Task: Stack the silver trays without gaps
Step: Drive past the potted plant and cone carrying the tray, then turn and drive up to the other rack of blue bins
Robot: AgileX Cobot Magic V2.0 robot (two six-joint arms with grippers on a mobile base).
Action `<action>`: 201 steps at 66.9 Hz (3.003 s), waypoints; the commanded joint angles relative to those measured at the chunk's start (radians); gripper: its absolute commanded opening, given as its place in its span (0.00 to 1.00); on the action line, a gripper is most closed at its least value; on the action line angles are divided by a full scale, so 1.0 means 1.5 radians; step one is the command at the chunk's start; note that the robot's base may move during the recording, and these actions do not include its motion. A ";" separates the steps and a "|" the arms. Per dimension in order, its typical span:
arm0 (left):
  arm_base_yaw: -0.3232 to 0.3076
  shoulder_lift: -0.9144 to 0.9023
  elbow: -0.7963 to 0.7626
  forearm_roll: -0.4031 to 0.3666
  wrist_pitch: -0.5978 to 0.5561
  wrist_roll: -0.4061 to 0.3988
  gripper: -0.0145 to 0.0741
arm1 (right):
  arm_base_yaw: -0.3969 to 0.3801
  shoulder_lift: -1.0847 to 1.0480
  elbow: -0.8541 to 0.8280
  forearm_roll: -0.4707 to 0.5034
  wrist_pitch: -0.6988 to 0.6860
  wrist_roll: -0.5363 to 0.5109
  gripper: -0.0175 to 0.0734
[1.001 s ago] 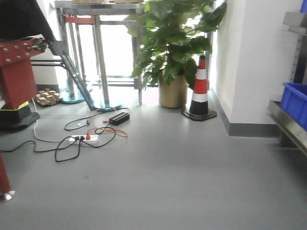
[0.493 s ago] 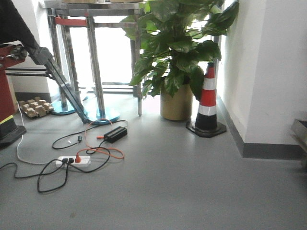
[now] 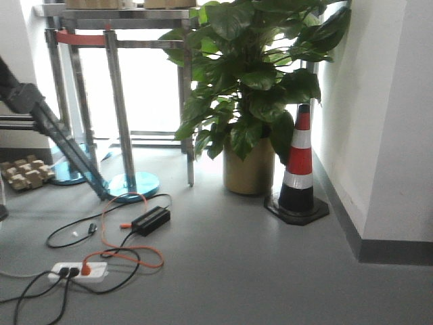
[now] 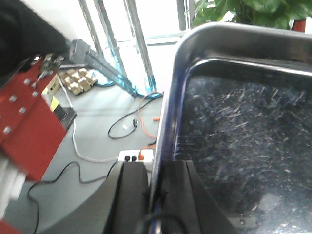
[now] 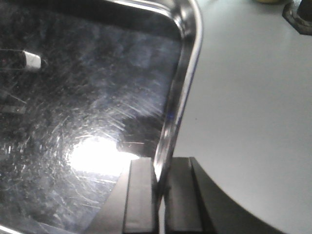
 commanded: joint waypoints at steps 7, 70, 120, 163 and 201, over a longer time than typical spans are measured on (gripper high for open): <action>-0.004 0.005 -0.004 0.003 -0.066 -0.015 0.14 | 0.010 -0.003 -0.006 0.014 -0.136 -0.014 0.17; -0.004 0.005 -0.004 0.003 -0.063 -0.015 0.14 | 0.010 -0.002 -0.006 0.014 -0.231 -0.014 0.17; -0.004 0.005 -0.004 0.003 -0.063 -0.015 0.14 | 0.010 -0.002 -0.006 0.014 -0.231 -0.014 0.17; -0.004 0.005 -0.004 0.003 -0.063 -0.015 0.14 | 0.010 -0.002 -0.006 0.014 -0.232 -0.014 0.17; -0.004 0.005 -0.004 0.003 -0.063 -0.015 0.14 | 0.010 -0.002 -0.006 0.014 -0.232 -0.014 0.17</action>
